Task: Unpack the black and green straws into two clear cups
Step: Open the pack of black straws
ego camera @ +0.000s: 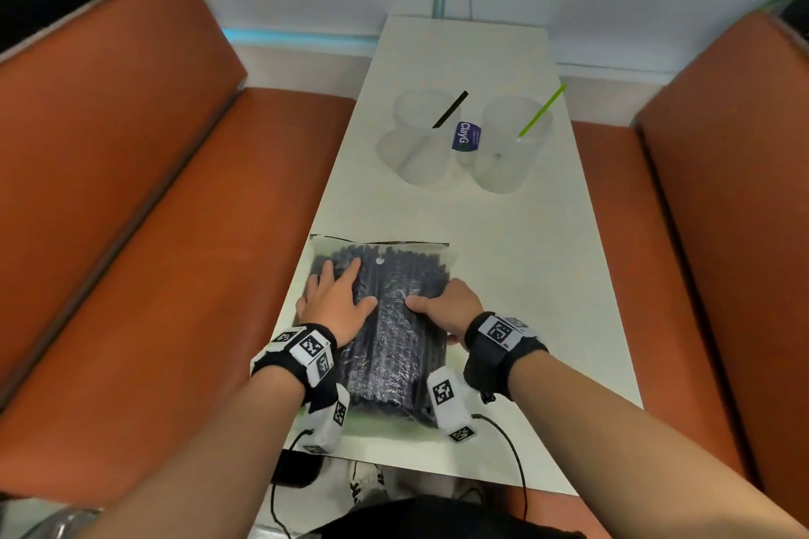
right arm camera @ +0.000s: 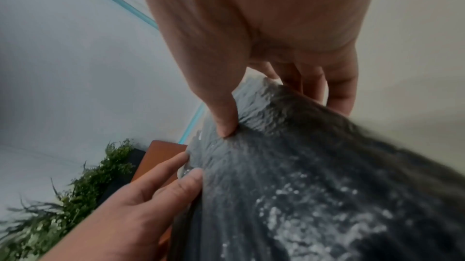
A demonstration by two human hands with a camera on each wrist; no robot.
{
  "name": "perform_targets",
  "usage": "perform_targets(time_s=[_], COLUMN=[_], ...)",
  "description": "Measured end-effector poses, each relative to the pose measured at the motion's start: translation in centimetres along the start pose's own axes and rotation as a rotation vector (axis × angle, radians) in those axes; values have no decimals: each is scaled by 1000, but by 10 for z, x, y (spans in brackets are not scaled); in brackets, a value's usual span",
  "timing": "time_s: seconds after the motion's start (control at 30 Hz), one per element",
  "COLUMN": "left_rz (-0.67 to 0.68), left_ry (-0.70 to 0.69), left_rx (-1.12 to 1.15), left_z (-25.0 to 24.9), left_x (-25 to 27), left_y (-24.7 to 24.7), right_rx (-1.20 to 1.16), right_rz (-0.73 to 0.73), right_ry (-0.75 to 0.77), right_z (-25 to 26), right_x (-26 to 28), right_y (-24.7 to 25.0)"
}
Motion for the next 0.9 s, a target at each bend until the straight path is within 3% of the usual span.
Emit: perform_targets(time_s=[0.3,0.53,0.67,0.9], left_rz=[-44,-254,-384,-251], left_ry=[-13,-30,-34,-320], left_rx=[95,223,376,616], left_z=[1,-20,-37,-72], left_x=[0,-9,-19,-23], left_y=[9,48,79,96], right_rx=[-274,-390,-510,-631], right_rz=[-30,-10,-124,-341], right_ry=[-37,88,177,266], right_z=[0,19,31,30], right_x=[-5,11,16,32], right_y=[-1,24,65,142])
Point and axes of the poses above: each hand's wrist, its own x-axis away from the middle knuckle, its own y-axis out of the back of the hand, z = x × y, the point moved 2 cm from there along -x, towards the middle knuckle, and after that the axes turned 1 degree about -x, right-handed, at the moved point
